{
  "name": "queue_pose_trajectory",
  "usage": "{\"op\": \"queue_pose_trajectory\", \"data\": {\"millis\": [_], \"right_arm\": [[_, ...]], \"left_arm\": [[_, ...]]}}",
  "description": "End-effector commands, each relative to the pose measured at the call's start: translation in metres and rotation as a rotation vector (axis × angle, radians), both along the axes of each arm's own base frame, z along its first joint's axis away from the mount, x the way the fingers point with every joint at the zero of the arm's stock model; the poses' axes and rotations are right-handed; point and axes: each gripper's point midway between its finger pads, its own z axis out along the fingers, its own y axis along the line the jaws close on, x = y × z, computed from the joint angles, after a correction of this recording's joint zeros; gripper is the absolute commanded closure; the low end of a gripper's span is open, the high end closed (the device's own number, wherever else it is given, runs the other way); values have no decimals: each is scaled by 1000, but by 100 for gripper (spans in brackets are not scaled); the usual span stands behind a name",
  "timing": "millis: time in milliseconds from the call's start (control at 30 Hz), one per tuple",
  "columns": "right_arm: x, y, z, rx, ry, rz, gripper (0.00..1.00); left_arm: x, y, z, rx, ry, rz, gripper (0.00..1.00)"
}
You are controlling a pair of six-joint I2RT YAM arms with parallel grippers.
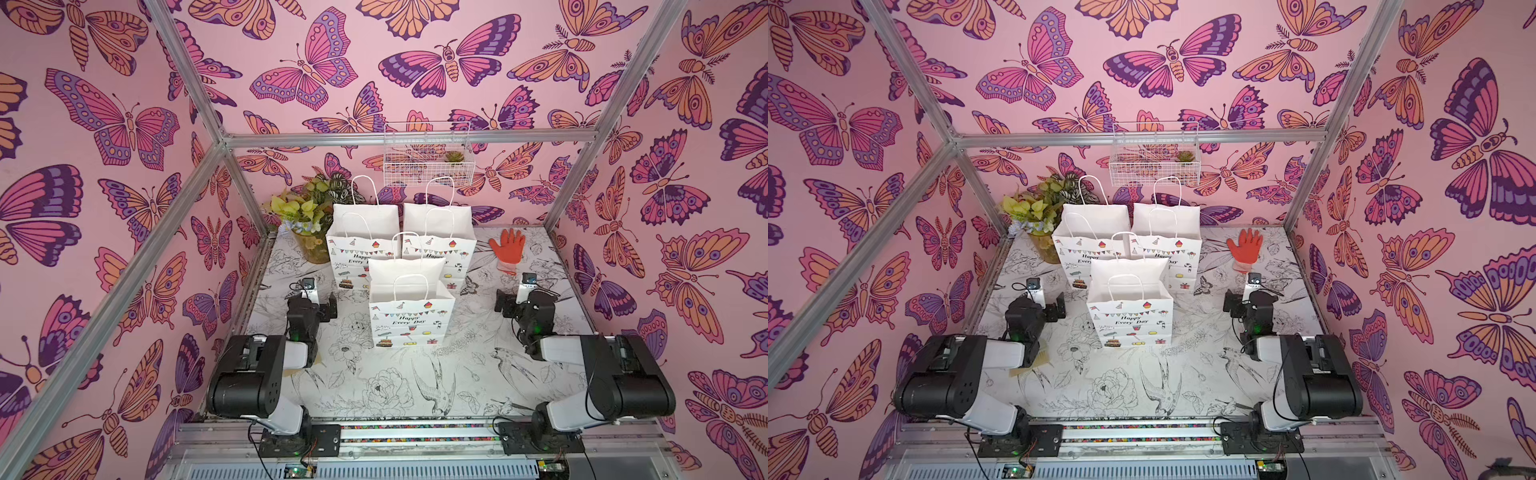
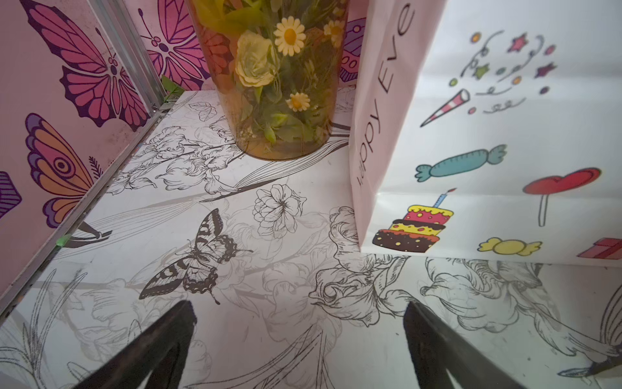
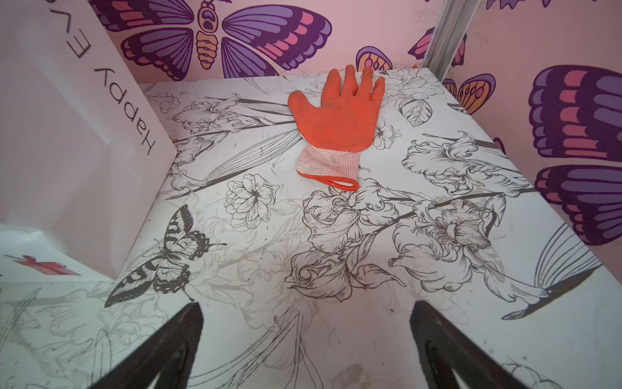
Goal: Put away the paper bag
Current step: Pick up the paper bag from the center of the board.
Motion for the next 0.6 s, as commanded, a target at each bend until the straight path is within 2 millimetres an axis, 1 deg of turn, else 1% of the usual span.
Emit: {"op": "queue_pose_trajectory", "data": {"millis": [0, 567], "right_arm": [[6, 3, 9, -2, -24, 17, 1], [6, 3, 9, -4, -24, 16, 1]], "left_arm": [[2, 2, 3, -2, -3, 0, 0], [3, 3, 2, -12, 4, -8, 0]]}}
